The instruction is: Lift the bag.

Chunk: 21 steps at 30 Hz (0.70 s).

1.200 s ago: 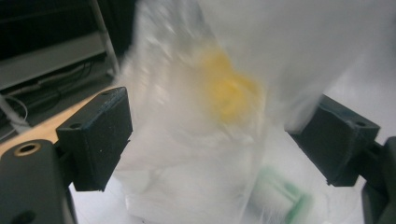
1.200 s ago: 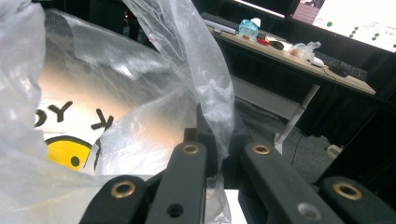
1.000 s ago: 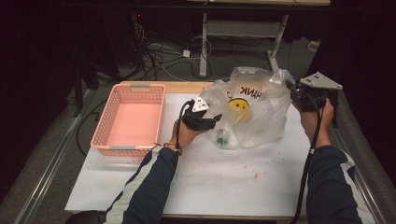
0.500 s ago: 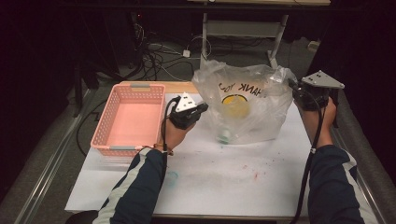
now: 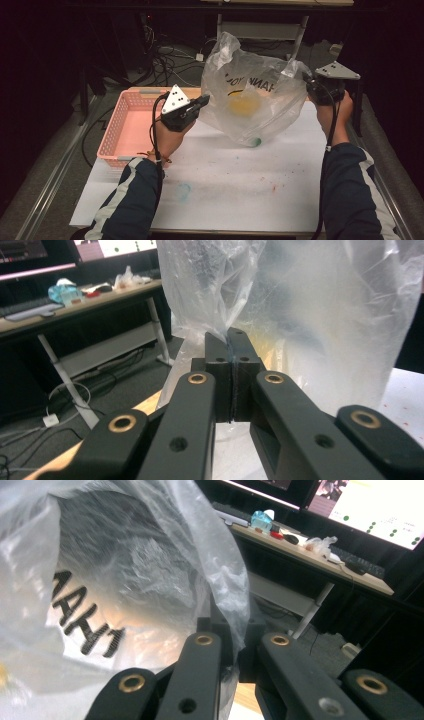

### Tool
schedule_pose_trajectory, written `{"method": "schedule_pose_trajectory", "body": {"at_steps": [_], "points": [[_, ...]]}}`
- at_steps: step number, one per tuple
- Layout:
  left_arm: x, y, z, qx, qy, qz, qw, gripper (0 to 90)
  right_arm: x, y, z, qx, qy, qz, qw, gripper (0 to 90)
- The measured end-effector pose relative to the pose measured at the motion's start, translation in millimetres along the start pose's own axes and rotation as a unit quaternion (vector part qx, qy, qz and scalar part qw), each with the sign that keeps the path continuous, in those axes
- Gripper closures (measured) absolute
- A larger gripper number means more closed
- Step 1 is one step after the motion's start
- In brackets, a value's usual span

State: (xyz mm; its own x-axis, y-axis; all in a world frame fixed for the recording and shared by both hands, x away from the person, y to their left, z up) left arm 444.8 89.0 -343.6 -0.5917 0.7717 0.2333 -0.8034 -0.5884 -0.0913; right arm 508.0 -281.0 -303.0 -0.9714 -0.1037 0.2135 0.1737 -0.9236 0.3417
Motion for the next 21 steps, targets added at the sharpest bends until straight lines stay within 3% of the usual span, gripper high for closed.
{"method": "schedule_pose_trajectory", "body": {"at_steps": [5,10,16,21], "points": [[-18.0,-8.0,-14.1,0.024,-0.026,0.01,0.9993,87.1,-12.9,1.7,-1.8,0.003,-0.015,-0.014,0.9998,90.0],[-21.8,-9.7,-13.6,0.023,-0.027,0.015,0.9993,87.0,-15.7,9.0,3.1,0.002,-0.012,-0.027,0.9996,90.0],[-9.5,-8.5,-2.7,0.016,-0.011,0.021,0.9996,87.1,7.6,21.2,35.8,-0.01,0.025,-0.031,0.9991,90.0],[-4.2,-8.6,-0.7,0.02,-0.007,0.023,0.9995,87.1,27.7,18.1,59.5,0.0,0.048,-0.029,0.9984,90.0]]}}
Point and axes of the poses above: each handheld gripper's, and its own axes: x roughly backward along the jaws, z roughly out of its top, y roughly to its right, the point moved 3 cm from there along -x, roughly forward along the jaws, and after that the axes turned 7 degrees about -z, right-handed, at the moved point
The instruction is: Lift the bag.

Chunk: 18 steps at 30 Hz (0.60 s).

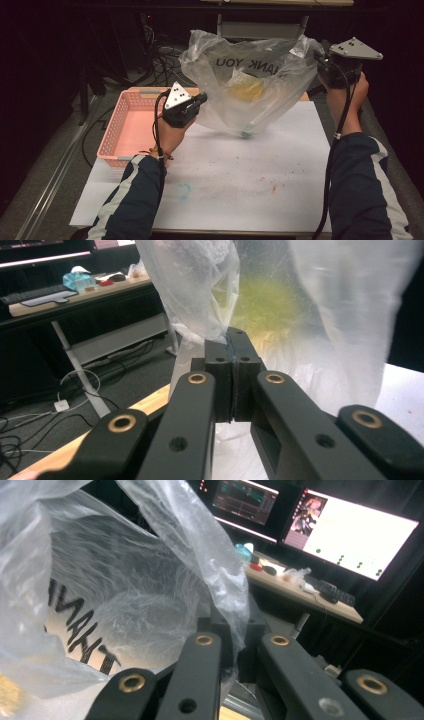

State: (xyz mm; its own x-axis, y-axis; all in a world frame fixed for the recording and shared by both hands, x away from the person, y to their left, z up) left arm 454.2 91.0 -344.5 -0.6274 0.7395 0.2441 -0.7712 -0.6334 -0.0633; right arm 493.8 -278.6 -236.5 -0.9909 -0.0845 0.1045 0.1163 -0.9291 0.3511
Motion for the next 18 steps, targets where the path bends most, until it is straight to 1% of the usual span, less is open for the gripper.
{"method": "schedule_pose_trajectory", "body": {"at_steps": [2,4,7,8,9,10,11,12,13,15,16,17,18], "points": [[-0.8,-1.2,-0.9,0.005,0.005,0.001,1.0,87.1,2.3,-2.1,4.6,0.004,0.003,-0.001,1.0,90.0],[-3.8,-2.1,-3.6,0.006,-0.003,0.004,1.0,87.1,0.9,-4.9,4.6,0.005,0.0,0.0,1.0,90.0],[-12.2,-3.4,-10.1,0.009,-0.019,0.009,0.9997,87.1,-9.5,-9.6,-4.1,0.009,-0.018,0.002,0.9998,90.0],[-15.2,-3.7,-13.3,0.014,-0.028,0.008,0.9995,87.1,-13.6,-11.3,-8.1,0.011,-0.024,0.001,0.9996,90.0],[-18.1,-4.1,-16.3,0.015,-0.034,0.013,0.9992,87.1,-17.8,-12.6,-12.6,0.014,-0.031,-0.001,0.9994,90.0],[-20.7,-5.1,-19.0,0.01,-0.039,0.022,0.999,87.1,-21.7,-14.0,-17.4,0.012,-0.035,0.001,0.9993,89.5],[-23.4,-5.2,-22.6,0.02,-0.045,0.019,0.9986,87.1,-25.4,-15.1,-22.0,0.01,-0.039,0.005,0.9992,86.9],[-25.7,-5.5,-25.7,0.023,-0.048,0.017,0.9984,87.1,-28.9,-16.1,-26.6,0.012,-0.047,0.003,0.9988,82.1],[-27.7,-5.2,-28.6,0.024,-0.052,0.019,0.9982,87.0,-31.9,-17.1,-30.9,0.009,-0.055,0.004,0.9984,77.4],[-30.9,-4.8,-34.4,0.026,-0.063,0.021,0.9974,87.0,-35.6,-18.8,-37.9,0.005,-0.068,0.017,0.9975,71.0],[-32.0,-5.0,-37.1,0.028,-0.067,0.023,0.9971,87.0,-35.8,-19.8,-40.3,0.002,-0.073,0.015,0.9972,65.4],[-32.7,-5.3,-39.5,0.029,-0.073,0.026,0.9966,87.0,-35.4,-20.4,-41.9,-0.002,-0.073,0.017,0.9972,59.5],[-33.2,-6.1,-41.5,0.032,-0.078,0.029,0.9961,87.0,-34.1,-20.9,-42.8,-0.01,-0.071,0.025,0.9971,55.3]]}}
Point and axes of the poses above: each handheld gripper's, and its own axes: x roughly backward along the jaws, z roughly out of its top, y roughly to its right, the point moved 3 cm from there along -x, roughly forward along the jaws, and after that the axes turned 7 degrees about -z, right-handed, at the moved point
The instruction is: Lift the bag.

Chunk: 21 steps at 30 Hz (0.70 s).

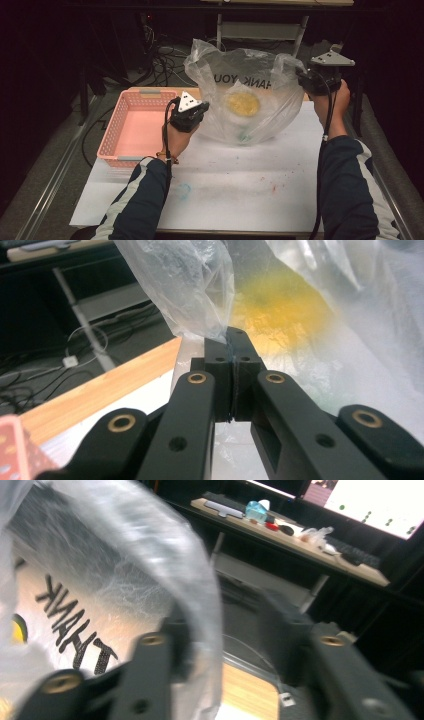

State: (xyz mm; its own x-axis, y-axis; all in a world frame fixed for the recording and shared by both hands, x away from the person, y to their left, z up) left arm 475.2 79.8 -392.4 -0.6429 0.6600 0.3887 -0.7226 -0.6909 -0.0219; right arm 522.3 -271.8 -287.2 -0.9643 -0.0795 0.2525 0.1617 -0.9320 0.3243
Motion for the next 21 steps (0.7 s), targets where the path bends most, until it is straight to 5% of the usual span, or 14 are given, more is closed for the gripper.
{"method": "schedule_pose_trajectory", "body": {"at_steps": [7,14,18,21], "points": [[3.4,-7.5,-3.2,0.013,-0.027,0.053,0.9981,87.2,18.3,-1.0,4.5,-0.019,0.026,0.039,0.9987,38.5],[5.7,-17.7,-7.8,0.034,-0.032,0.06,0.9971,87.2,44.6,-1.9,17.5,-0.011,0.057,0.065,0.9962,26.7],[4.2,-20.5,-9.5,0.039,-0.035,0.067,0.9964,87.2,53.4,0.1,18.6,0.001,0.054,0.049,0.9974,23.1],[2.9,-21.2,-10.8,0.044,-0.036,0.068,0.9961,87.3,59.1,2.6,17.4,-0.012,0.043,0.054,0.9976,22.3]]}}
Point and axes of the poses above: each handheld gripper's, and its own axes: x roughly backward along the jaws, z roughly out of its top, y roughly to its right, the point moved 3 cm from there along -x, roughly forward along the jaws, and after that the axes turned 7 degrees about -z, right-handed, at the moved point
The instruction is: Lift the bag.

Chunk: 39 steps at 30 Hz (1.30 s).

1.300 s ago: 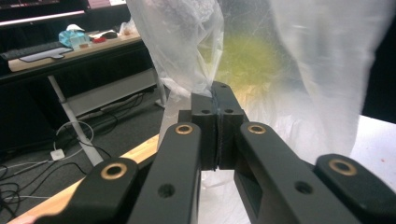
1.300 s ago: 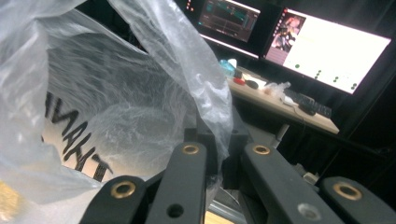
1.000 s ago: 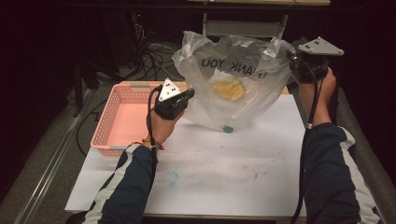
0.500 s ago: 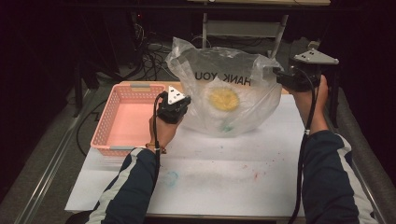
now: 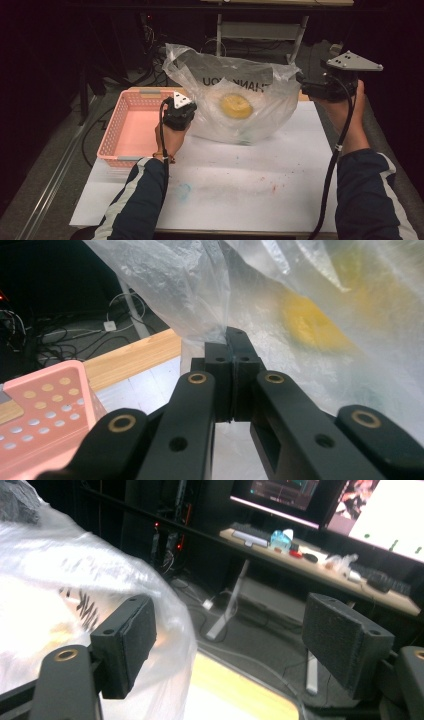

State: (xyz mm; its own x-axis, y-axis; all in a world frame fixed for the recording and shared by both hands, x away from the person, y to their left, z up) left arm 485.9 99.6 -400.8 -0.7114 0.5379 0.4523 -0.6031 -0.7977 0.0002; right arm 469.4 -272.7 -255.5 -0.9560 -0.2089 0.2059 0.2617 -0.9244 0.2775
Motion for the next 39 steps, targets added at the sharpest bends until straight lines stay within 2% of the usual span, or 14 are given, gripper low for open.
{"method": "schedule_pose_trajectory", "body": {"at_steps": [3,7,11,12,13,16,18,19,21,23,27,31,33,39], "points": [[-3.3,6.0,-2.4,-0.008,-0.004,-0.007,0.9999,87.2,5.9,-6.5,-0.5,-0.029,0.007,0.045,0.9985,20.6],[-6.0,13.2,-6.1,-0.013,-0.003,-0.01,0.9999,86.8,14.3,-20.5,-1.6,-0.016,0.022,0.043,0.9987,20.2],[-1.0,13.7,-6.5,-0.015,0.003,-0.004,0.9999,74.3,16.8,-27.2,-9.8,0.0,0.021,0.032,0.9993,20.2],[0.4,14.0,-5.8,-0.013,0.005,-0.001,0.9999,68.5,17.5,-28.2,-12.3,0.003,0.022,0.031,0.9993,20.2],[2.7,14.1,-5.3,-0.014,0.009,-0.005,0.9999,62.3,18.5,-28.9,-14.8,0.003,0.024,0.029,0.9993,20.2],[11.2,16.3,-4.2,-0.024,0.029,-0.02,0.9991,55.3,23.0,-31.9,-23.1,-0.006,0.029,0.038,0.9988,20.2],[18.2,17.8,-3.5,-0.03,0.034,-0.015,0.9989,49.5,25.5,-35.3,-29.5,-0.001,0.03,0.038,0.9988,20.2],[21.6,18.7,-2.6,-0.032,0.044,-0.013,0.9984,41.0,26.6,-37.2,-32.8,0.0,0.03,0.038,0.9988,20.1],[29.3,20.4,1.2,-0.04,0.062,-0.016,0.9972,38.2,29.1,-40.4,-38.4,0.003,0.033,0.041,0.9986,20.1],[37.1,23.2,5.2,-0.059,0.076,-0.013,0.9953,32.2,32.1,-42.3,-43.0,0.002,0.034,0.042,0.9986,19.9],[49.7,29.3,4.9,-0.078,0.079,-0.02,0.9936,28.6,39.4,-44.0,-50.7,-0.001,0.041,0.041,0.9983,19.9],[59.9,29.3,3.9,-0.08,0.087,-0.026,0.9926,27.9,44.9,-46.0,-60.1,0.001,0.038,0.046,0.9982,19.9],[65.3,29.6,3.4,-0.092,0.084,-0.026,0.9919,27.9,48.3,-47.1,-63.9,0.002,0.04,0.045,0.9982,19.9],[87.9,27.7,-3.2,-0.111,0.093,-0.036,0.9888,25.0,55.9,-53.9,-81.7,0.014,0.027,0.051,0.9982,19.3]]}}
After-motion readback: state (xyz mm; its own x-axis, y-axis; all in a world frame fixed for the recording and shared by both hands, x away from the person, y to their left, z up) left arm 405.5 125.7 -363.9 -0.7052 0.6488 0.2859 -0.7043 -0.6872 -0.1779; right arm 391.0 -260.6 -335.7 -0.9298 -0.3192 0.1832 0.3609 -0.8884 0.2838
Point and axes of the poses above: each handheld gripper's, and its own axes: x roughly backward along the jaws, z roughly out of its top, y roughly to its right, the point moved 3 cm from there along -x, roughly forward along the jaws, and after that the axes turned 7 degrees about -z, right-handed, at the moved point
